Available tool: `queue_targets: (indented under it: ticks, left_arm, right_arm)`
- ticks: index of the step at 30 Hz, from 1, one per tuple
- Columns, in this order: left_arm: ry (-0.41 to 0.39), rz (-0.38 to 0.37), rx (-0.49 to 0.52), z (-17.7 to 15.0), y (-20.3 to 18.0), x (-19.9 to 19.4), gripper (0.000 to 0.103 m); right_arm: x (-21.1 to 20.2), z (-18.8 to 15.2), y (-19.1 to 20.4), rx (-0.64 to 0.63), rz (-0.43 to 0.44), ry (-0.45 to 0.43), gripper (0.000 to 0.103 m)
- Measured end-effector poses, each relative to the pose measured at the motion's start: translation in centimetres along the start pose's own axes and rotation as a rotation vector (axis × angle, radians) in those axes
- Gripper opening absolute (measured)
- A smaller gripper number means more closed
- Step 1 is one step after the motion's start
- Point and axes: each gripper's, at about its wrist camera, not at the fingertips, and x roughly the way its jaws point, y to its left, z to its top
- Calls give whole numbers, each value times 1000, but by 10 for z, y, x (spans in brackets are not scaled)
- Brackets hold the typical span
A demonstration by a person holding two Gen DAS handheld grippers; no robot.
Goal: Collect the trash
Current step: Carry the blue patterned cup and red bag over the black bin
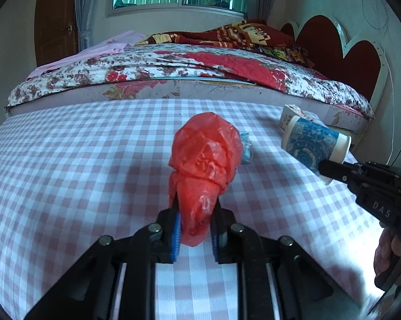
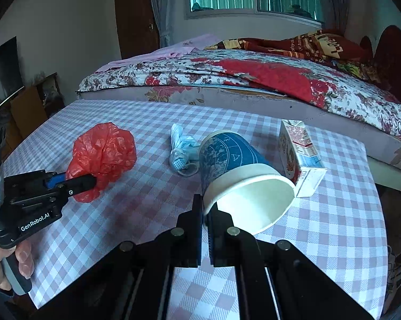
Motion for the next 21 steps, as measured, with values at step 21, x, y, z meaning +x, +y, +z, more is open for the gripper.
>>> queue_targets:
  ticks: [21]
  left_arm:
    - [-94,-49,86,-35,-69,-107,19]
  right_arm:
    - [-159,-47,-2,4,-126,-113,4]
